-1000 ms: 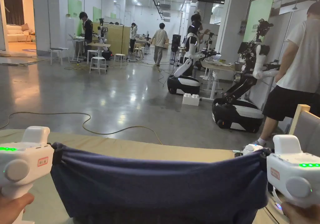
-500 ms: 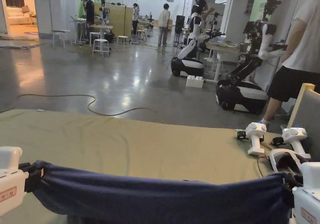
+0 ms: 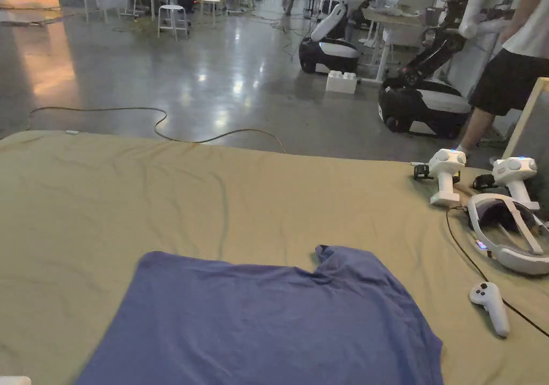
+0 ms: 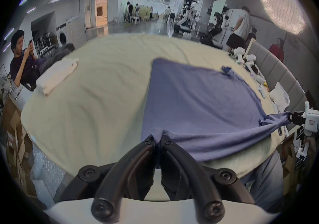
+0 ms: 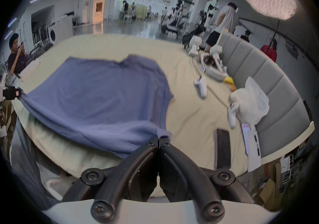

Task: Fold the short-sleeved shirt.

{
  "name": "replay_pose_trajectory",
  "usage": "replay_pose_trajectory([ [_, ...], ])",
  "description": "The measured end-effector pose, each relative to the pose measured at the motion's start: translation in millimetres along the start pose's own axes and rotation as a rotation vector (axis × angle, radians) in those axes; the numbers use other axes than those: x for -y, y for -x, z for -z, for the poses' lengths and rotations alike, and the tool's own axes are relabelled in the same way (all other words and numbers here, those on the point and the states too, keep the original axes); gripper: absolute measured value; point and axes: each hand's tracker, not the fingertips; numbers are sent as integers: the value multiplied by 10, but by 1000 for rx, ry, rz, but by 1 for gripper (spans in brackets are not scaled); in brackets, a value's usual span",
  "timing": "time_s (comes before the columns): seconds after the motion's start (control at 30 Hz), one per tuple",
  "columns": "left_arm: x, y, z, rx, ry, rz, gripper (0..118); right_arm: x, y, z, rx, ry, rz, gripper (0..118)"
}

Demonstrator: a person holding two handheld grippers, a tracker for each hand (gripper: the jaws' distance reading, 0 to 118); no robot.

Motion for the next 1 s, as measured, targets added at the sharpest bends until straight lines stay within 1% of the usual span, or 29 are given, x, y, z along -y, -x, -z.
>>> replay_pose_trajectory([
  [0.13,166,58,240,-12,95,21,7,270,44,360,-12,142,-33,0],
  [0.2,201,85,365,-17,134,43,7,385,52,474,-16,176,-16,0],
  [0.3,247,78,483,-15,178,35,7,468,48,573,-30,209,27,1],
  [0.33,240,85,490,-12,179,27,7,463,50,568,-25,212,38,2],
  [0.4,226,65,464,-21,172,19,9,404,61,502,-10,192,49,10],
  [0.43,192,56,451,-24,167,18,16,355,67,418,-2,154,53,16],
  [0.47,159,47,441,-30,158,24,30,290,65,368,8,119,54,43],
  [0.5,113,31,428,-34,145,37,49,207,68,312,17,80,55,65],
  [0.53,70,-19,378,-26,125,53,53,115,71,238,14,40,59,71],
  [0.57,8,-46,349,-17,97,67,53,26,82,173,15,-1,61,69],
  [0.7,-314,-231,194,-8,-84,78,53,-409,187,-53,54,-211,72,69],
  [0.8,-580,-443,41,-10,-246,75,53,-721,312,-171,59,-386,118,69],
  [0.9,-822,-702,-118,-13,-431,112,52,-1007,521,-237,59,-575,176,69],
  [1.0,-1032,-968,-248,-63,-561,134,50,-1227,757,-274,63,-695,196,69],
])
